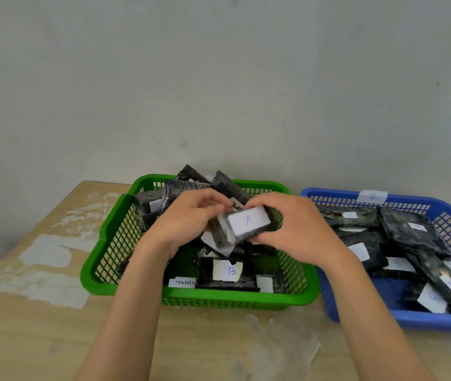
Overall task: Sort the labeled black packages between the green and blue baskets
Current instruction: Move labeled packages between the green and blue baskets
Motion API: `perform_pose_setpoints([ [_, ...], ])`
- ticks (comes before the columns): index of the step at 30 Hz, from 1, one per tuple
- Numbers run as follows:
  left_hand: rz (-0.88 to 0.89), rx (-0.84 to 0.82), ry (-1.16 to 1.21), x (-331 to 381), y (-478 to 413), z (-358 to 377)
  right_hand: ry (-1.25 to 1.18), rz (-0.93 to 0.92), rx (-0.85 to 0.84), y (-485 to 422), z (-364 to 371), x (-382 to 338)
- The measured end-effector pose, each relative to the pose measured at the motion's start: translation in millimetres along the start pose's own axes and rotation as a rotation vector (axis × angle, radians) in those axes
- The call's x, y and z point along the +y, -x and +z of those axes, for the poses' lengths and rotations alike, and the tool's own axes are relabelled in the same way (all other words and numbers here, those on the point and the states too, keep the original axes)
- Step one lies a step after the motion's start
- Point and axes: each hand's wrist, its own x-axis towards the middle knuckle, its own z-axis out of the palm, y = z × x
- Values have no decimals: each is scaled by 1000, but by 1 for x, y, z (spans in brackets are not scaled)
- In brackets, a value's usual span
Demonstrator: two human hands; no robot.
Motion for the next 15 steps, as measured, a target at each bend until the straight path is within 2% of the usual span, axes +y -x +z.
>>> perform_pose_setpoints([
  [2,23,93,-81,0,3,-7,128,86,96,-1,-2,5],
  [3,43,87,-155,0,6,-12,183,133,140,-2,-2,7],
  [5,68,-69,-300,-2,14,-20,236,192,220,-2,3,7],
  [8,68,-347,-554,-8,25,-21,241,183,296,-3,18,-2],
  [12,62,-453,-756,-11,28,-12,435,186,197,-3,29,-7],
  [15,92,-458,-788,-13,26,-5,399,184,132,-2,23,-7],
])
